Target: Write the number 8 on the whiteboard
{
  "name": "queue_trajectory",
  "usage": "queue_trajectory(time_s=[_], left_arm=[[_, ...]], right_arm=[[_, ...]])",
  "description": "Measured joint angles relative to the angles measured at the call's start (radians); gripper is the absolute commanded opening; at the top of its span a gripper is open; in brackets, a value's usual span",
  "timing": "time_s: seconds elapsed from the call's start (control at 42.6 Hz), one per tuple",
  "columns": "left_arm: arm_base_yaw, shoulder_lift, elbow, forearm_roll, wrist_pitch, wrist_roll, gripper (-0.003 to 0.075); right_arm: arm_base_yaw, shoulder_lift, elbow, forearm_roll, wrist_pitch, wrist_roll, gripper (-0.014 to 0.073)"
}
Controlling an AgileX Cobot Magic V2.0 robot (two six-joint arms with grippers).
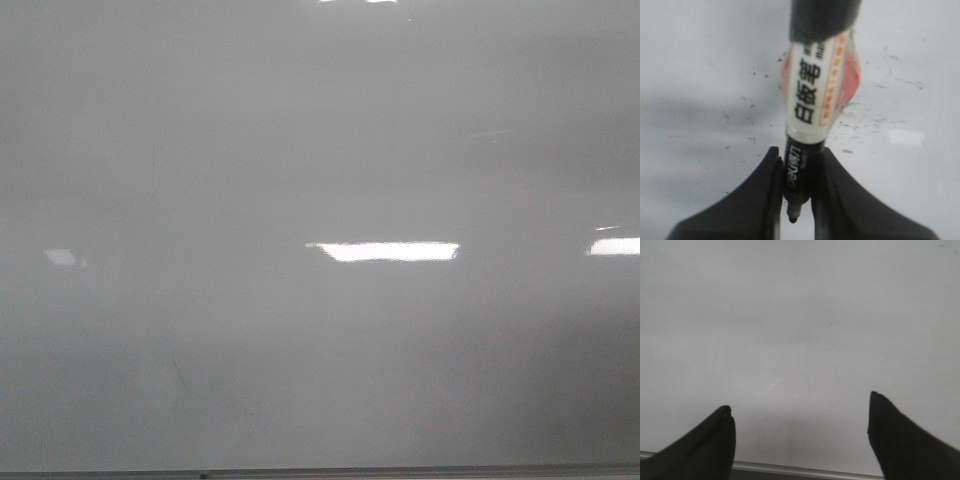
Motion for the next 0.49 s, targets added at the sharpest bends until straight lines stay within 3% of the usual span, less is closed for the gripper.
queue_trajectory(time_s=[0.235,0.492], left_arm=[[-0.027,-0.157,-0.085,0.0,0.294,0.122,-0.0021],[-0.197,-0.184,-0.204,-0.188,0.604,0.461,-0.002]], right_arm=[[0.0,-0.013,-0.102,-0.016,0.214,-0.004,0.0572],[0.0,-0.016,-0.123,-0.003,0.282,-0.056,0.0572]])
